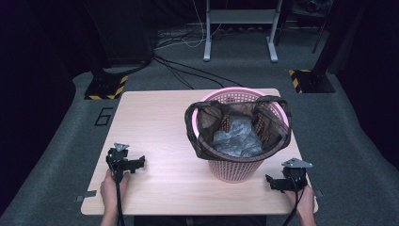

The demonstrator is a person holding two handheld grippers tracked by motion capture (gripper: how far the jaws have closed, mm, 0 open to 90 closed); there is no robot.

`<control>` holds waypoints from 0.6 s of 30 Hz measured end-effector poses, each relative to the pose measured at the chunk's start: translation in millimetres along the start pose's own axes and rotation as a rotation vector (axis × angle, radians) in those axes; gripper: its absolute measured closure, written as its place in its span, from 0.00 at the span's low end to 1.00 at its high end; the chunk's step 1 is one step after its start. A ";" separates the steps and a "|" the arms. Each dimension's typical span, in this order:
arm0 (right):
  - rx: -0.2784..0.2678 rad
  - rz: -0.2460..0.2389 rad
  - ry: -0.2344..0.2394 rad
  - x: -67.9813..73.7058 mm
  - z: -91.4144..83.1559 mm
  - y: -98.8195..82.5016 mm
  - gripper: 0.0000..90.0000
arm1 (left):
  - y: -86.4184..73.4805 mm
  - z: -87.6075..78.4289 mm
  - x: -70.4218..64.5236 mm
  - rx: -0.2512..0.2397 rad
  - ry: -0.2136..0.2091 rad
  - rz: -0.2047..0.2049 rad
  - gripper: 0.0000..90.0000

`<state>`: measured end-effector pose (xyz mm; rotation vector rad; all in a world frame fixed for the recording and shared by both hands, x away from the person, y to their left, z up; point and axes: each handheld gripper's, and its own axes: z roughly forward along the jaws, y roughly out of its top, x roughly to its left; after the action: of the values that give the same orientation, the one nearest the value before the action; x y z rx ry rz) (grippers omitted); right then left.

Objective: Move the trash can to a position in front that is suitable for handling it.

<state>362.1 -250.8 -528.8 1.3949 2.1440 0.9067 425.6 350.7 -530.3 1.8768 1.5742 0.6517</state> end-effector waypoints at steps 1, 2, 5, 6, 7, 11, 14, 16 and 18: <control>-0.002 0.004 -0.003 0.6 -0.1 -0.1 0.02 | -0.1 0.0 -0.1 0.000 -0.001 0.001 0.00; -0.004 0.000 -0.003 0.9 -0.1 -0.2 0.02 | -0.1 0.0 -0.2 0.000 -0.003 0.002 0.00; -0.003 -0.011 0.003 2.5 -0.5 -0.5 0.02 | -0.1 -0.3 -0.5 0.001 -0.004 0.004 0.00; -0.002 -0.009 0.005 3.4 -0.6 -0.5 0.02 | -0.2 -0.4 -0.6 0.002 -0.005 0.005 0.00; -0.003 -0.012 0.006 3.8 -0.5 -0.6 0.02 | -0.3 -0.6 -0.7 0.002 -0.005 0.006 0.00; 0.010 -0.023 0.029 6.3 -1.2 0.0 0.01 | -0.5 -0.6 -1.1 0.001 -0.008 0.007 0.00; -0.003 -0.022 0.066 9.7 -4.2 0.0 0.01 | -0.5 -0.7 -1.3 0.001 -0.009 0.009 0.00; -0.019 -0.020 0.085 14.3 -7.2 -0.4 0.00 | -0.5 -0.8 -1.4 0.002 -0.010 0.009 0.00; -0.020 -0.036 0.101 19.9 -9.2 0.6 0.00 | -0.5 -0.8 -1.4 0.002 -0.010 0.009 0.00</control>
<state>348.4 -235.2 -522.0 1.3229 2.2203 1.0018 424.4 349.4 -530.1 1.8874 1.5611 0.6437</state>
